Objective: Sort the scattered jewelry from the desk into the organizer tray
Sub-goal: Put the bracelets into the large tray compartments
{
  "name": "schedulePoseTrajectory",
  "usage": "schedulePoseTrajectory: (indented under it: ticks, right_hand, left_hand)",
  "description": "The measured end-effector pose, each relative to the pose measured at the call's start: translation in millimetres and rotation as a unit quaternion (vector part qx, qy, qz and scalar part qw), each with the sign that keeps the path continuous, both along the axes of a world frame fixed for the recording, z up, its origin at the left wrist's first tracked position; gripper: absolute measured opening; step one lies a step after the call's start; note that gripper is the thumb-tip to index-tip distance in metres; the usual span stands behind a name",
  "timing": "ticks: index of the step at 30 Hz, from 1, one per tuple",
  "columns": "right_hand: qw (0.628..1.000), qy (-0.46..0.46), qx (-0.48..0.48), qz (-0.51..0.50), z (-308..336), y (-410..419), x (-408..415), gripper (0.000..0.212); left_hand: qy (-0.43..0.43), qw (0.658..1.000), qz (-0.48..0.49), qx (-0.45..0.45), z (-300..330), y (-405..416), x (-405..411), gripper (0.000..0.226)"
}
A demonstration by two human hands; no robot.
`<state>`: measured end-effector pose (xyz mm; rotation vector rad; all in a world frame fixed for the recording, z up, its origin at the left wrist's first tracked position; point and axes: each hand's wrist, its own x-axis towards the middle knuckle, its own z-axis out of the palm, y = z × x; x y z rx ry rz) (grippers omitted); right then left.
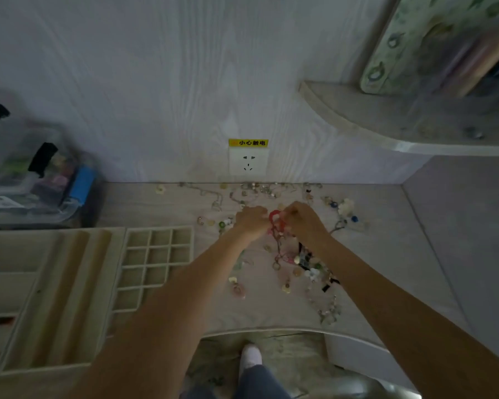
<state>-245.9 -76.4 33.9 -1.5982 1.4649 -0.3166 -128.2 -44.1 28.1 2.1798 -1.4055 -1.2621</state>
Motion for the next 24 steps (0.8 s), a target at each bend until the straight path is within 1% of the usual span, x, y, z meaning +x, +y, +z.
schedulePoseTrajectory:
  ticks: [1, 2, 3, 4, 6, 9, 11, 13, 16, 18, 20, 22, 24]
  right_hand:
    - [0.999, -0.045, 0.013, 0.002, 6, 2, 0, 0.018]
    - [0.996, -0.089, 0.031, -0.004, 13, 4, 1, 0.020]
    - [0.990, -0.131, 0.050, -0.018, 22, 7, 2, 0.021]
    - [0.983, -0.169, 0.066, -0.032, 31, 9, 3, 0.020]
    - [0.973, -0.210, 0.090, -0.042, 44, 14, 8, 0.020]
    - [0.966, -0.233, 0.108, -0.022, 56, 21, 21, 0.019]
    - [0.958, -0.257, 0.124, -0.012, 64, 25, 32, 0.015]
    - [0.952, -0.272, 0.139, 0.011, 69, 30, 46, 0.011]
    - [0.953, -0.259, 0.131, 0.086, 72, 46, 72, 0.021]
    - [0.948, -0.266, 0.127, 0.116, 73, 60, 95, 0.020]
    - [0.943, -0.275, 0.139, 0.129, 74, 76, 122, 0.017]
    - [0.932, -0.291, 0.175, 0.130, 73, 91, 147, 0.012]
    - [0.926, -0.281, 0.199, 0.154, 70, 108, 173, 0.010]
  left_hand:
    - [0.045, 0.999, 0.023, -0.008, 6, 3, 1, 0.034]
    - [0.101, 0.993, 0.052, -0.025, 13, 7, 3, 0.030]
    - [0.155, 0.984, 0.075, -0.043, 22, 12, 5, 0.018]
    - [0.196, 0.974, 0.099, -0.058, 30, 16, 8, 0.014]
    - [0.238, 0.955, 0.160, -0.083, 43, 28, 17, 0.017]
    - [0.253, 0.930, 0.236, -0.120, 57, 44, 36, 0.018]
    - [0.260, 0.915, 0.275, -0.137, 68, 56, 49, 0.015]
    - [0.285, 0.895, 0.309, -0.150, 76, 67, 63, 0.012]
    - [0.323, 0.858, 0.361, -0.168, 86, 93, 85, 0.013]
    - [0.338, 0.841, 0.381, -0.184, 93, 113, 104, 0.011]
    - [0.332, 0.833, 0.395, -0.200, 96, 135, 127, 0.019]
    - [0.305, 0.847, 0.377, -0.218, 94, 158, 148, 0.027]
    - [0.279, 0.862, 0.353, -0.233, 89, 185, 171, 0.032]
